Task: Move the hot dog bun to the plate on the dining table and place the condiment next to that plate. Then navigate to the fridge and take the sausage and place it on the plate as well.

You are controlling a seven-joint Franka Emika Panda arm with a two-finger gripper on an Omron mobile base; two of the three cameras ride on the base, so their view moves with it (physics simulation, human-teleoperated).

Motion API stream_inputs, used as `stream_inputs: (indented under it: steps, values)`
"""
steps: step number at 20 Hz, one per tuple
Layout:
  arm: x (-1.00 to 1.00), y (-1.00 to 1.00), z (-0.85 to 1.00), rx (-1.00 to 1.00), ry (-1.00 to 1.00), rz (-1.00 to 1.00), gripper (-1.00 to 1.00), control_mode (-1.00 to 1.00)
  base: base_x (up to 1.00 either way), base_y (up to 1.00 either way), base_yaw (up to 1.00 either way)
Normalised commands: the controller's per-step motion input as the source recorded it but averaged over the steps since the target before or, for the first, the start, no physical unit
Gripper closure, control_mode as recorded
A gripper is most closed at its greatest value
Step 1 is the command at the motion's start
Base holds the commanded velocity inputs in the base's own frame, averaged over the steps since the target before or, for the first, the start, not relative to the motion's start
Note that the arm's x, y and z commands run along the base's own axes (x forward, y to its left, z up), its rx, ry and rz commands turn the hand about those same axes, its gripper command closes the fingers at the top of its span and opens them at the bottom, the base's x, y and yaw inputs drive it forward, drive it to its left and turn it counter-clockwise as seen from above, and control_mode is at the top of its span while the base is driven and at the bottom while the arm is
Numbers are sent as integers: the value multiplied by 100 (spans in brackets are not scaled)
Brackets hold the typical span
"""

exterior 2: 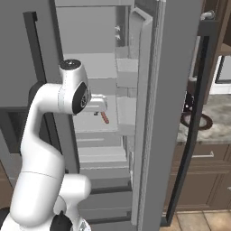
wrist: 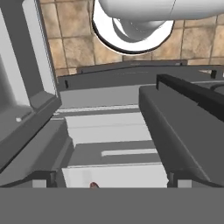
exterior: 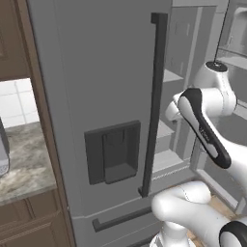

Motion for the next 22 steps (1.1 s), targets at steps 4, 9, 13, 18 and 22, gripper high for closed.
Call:
stream_inputs:
  steps: [4, 9, 13, 18, 22]
  values:
    - [0, 0, 0, 0, 0, 0, -100, 100, 9, -50, 0]
    - [0, 0, 0, 0, 0, 0, -100, 100, 27, -13, 0]
    - [0, 0, 0, 0, 0, 0, -100, 100, 31, 1, 0]
    - [20, 0, -21, 0, 2, 2, -100, -100, 3, 0, 0]
    - [44, 14, -50, -1, 15, 0, -100, -100, 0, 0, 0]
